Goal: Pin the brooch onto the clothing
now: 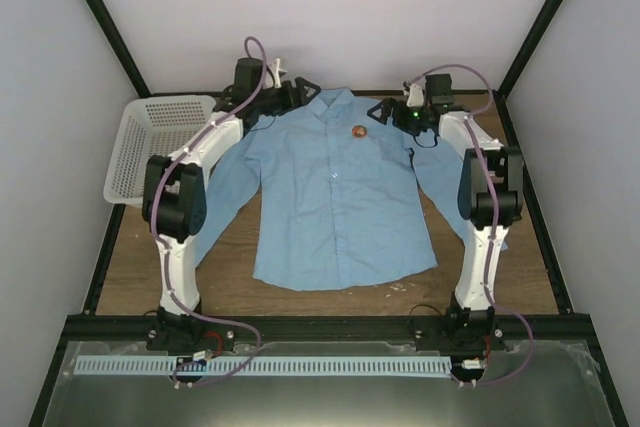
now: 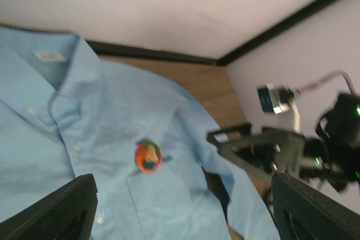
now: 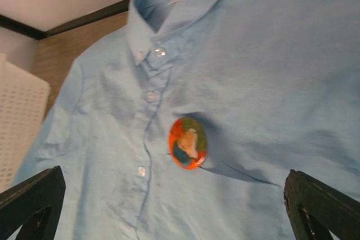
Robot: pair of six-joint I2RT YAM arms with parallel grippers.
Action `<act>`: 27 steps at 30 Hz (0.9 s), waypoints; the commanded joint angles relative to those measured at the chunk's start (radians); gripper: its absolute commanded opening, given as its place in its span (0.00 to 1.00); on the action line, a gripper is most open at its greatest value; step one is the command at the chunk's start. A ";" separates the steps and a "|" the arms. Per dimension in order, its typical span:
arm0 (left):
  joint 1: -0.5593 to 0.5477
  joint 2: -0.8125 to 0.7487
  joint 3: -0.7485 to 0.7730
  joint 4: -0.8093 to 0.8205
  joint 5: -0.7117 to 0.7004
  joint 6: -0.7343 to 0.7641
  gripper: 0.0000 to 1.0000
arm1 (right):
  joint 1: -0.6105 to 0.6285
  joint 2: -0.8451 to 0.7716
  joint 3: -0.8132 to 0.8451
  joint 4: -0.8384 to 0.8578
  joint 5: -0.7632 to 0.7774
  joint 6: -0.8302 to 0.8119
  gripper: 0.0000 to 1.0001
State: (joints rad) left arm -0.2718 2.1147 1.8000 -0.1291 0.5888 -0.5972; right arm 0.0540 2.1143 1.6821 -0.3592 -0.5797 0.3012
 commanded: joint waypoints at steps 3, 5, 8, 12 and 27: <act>-0.062 -0.056 -0.279 0.049 0.005 0.019 0.85 | 0.003 0.152 0.130 0.031 -0.152 0.054 1.00; -0.089 -0.100 -0.374 0.055 -0.026 0.036 0.85 | 0.001 0.216 0.195 -0.006 -0.109 0.027 1.00; -0.112 -0.162 -0.545 0.082 -0.054 0.051 0.85 | -0.006 0.273 0.260 -0.081 -0.018 -0.015 1.00; -0.112 -0.240 -0.748 0.138 -0.088 0.034 0.85 | -0.032 0.259 0.187 -0.122 0.133 -0.037 1.00; -0.120 -0.493 -0.959 0.148 -0.081 0.056 0.86 | 0.028 0.015 0.054 -0.171 0.203 -0.096 1.00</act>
State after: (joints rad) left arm -0.3862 1.7302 0.8341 0.0502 0.4911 -0.5747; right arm 0.0380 2.2852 1.7866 -0.4736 -0.4049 0.2169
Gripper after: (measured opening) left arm 0.855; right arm 0.999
